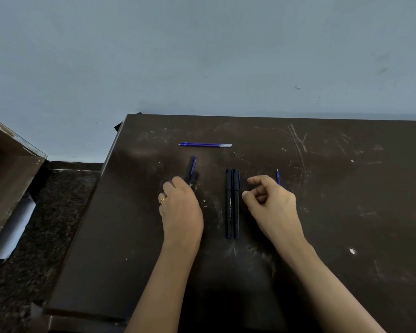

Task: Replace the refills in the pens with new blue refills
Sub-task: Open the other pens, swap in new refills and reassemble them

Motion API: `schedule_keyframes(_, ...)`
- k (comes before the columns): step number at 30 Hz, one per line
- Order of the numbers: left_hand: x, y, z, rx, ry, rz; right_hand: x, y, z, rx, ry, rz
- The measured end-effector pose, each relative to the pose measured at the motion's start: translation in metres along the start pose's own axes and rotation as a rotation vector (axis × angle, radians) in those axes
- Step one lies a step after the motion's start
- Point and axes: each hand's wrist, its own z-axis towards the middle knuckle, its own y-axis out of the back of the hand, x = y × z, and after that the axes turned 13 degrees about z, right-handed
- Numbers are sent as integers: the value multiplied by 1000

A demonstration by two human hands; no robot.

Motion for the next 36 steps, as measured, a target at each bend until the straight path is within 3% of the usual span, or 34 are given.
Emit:
schedule_keyframes(6,-9,-1,1,-185,-454,-104,9,5,5,-39,-98,384)
schedule_keyframes(10,-12,-8,-2,-75,-691,-165,13,8,6,2,-119,570)
schedule_keyframes(16,-16,-10,-1,7,-686,-345,15,0,2,142,-148,665)
schedule_keyframes(31,-7,11,-4,-151,-606,-182,16,-2,4,177,-107,726)
schedule_keyframes(36,1,7,0,-113,-550,-136,18,-1,7,2,-182,895)
